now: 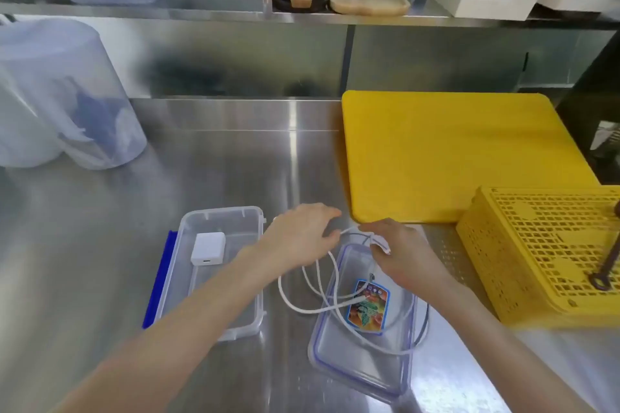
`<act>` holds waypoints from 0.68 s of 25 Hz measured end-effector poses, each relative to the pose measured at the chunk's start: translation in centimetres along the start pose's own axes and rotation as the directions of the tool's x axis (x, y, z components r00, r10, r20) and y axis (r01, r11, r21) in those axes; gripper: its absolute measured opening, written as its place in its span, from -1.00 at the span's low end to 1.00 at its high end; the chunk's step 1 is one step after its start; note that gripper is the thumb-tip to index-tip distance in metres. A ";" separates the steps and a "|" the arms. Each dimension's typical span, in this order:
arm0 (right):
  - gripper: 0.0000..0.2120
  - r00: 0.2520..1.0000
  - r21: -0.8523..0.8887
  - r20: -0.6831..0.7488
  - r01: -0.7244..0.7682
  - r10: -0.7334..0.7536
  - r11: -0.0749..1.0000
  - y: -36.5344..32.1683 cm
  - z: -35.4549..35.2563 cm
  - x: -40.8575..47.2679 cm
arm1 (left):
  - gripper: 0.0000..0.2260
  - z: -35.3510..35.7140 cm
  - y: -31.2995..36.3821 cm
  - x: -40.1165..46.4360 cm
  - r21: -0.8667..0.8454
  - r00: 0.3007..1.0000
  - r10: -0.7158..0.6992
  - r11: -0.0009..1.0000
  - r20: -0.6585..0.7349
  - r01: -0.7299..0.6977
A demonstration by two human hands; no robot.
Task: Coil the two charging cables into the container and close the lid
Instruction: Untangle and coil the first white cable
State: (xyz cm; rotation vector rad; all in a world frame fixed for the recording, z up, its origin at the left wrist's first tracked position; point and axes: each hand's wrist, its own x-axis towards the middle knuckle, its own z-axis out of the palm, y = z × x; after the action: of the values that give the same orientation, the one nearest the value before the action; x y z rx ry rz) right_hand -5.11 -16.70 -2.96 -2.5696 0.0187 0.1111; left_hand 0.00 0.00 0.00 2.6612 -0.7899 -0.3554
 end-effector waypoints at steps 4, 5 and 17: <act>-0.55 0.997 -0.074 0.067 -0.043 0.048 0.996 2.9 1.8 0.1 | -0.71 2.8 0.7 0.8 -0.049 0.997 0.021 0.999 0.074 -0.018; -0.53 0.995 -0.080 0.080 -0.058 0.065 0.995 3.7 2.5 0.3 | -0.72 3.7 0.8 1.0 -0.056 0.996 0.022 0.998 0.090 -0.017; -0.62 0.994 0.016 -0.008 -0.109 0.109 0.994 4.7 3.9 0.3 | -0.80 9.1 2.4 1.6 -0.206 0.996 -0.019 0.978 0.083 0.036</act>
State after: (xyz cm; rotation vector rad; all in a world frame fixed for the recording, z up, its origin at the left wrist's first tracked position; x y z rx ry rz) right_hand -5.33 -18.55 -8.81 -2.5534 0.1625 0.1399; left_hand -2.82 -5.08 -7.62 2.4775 -0.6990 -0.5254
